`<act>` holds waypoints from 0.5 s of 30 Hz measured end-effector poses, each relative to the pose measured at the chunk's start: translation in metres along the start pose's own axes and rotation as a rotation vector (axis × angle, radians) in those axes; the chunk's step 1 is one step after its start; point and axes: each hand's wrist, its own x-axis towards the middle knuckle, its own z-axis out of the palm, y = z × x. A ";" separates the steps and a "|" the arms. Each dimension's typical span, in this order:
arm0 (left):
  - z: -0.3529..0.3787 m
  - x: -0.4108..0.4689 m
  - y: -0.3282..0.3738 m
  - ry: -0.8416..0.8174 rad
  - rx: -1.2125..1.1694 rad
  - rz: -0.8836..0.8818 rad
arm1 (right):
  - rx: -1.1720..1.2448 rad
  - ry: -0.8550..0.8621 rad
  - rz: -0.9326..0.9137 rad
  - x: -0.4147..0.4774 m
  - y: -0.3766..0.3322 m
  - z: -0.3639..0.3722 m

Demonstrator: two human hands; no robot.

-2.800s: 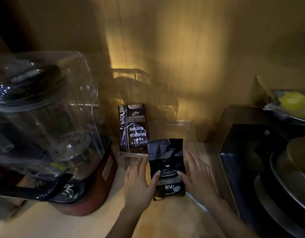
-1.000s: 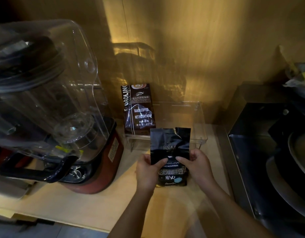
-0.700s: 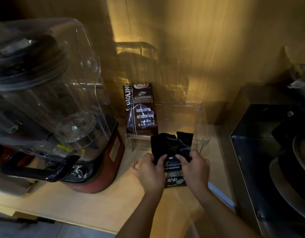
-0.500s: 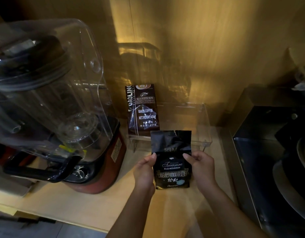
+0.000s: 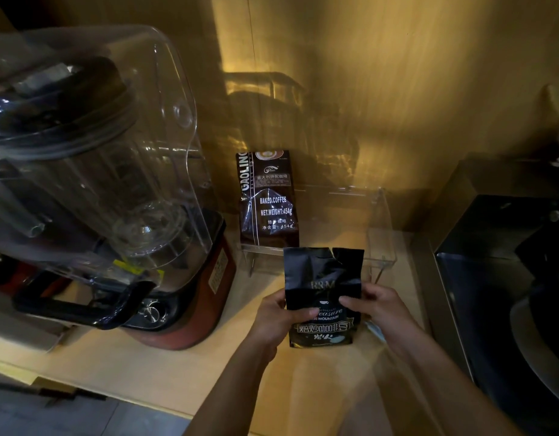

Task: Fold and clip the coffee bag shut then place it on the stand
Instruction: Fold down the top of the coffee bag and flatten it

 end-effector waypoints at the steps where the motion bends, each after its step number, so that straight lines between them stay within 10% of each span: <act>1: 0.002 0.000 -0.001 -0.018 0.011 -0.005 | -0.036 -0.024 -0.007 0.000 0.000 0.001; 8: 0.008 -0.007 -0.012 0.004 0.025 0.091 | -0.091 -0.023 -0.124 -0.005 0.004 0.002; 15: 0.000 0.002 0.000 0.287 0.520 0.637 | -0.040 -0.001 -0.328 0.002 -0.009 0.006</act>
